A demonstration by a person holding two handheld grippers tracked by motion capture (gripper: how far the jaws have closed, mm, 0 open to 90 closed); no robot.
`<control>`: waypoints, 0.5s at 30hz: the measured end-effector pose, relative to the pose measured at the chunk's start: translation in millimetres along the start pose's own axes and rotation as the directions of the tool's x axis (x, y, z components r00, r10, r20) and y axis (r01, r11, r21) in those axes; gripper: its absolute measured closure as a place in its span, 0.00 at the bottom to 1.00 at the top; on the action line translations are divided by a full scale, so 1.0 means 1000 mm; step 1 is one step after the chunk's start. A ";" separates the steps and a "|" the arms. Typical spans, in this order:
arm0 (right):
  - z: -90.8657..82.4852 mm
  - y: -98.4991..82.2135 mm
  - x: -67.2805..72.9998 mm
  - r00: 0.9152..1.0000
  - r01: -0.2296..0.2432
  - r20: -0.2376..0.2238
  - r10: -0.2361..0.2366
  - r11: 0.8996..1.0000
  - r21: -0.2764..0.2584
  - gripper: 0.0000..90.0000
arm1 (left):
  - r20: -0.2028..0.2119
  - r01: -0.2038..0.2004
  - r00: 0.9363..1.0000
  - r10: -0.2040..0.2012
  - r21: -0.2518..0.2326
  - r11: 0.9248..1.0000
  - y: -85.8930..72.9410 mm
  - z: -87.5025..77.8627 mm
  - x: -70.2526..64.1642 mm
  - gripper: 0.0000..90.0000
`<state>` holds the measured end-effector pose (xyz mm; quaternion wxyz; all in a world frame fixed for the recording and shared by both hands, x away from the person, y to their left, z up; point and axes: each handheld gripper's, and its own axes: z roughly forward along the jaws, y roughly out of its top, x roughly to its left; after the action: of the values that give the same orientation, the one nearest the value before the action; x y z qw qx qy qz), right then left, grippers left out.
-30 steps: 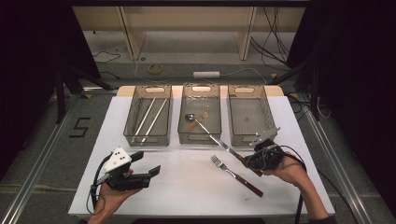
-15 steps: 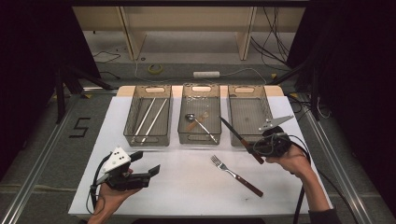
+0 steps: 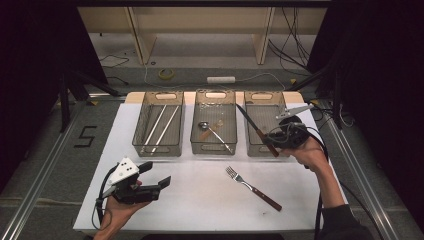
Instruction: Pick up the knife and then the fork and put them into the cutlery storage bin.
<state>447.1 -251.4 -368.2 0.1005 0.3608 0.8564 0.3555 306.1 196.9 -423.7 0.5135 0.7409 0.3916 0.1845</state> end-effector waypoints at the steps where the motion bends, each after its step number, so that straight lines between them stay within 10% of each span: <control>1: 0.000 0.002 -0.002 1.000 -0.006 0.003 0.006 1.000 -0.003 0.86 | 0.000 -0.001 1.000 0.001 0.001 1.000 0.000 0.000 0.000 0.20; 15: 0.007 0.025 -0.024 0.994 -0.082 0.066 0.083 0.996 -0.019 0.86 | 0.000 -0.001 1.000 0.001 0.000 1.000 0.000 0.000 0.000 0.19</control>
<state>480.7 -252.4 -358.4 0.1172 0.4067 0.8340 0.3539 306.0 197.2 -423.6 0.5133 0.7410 0.3915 0.1847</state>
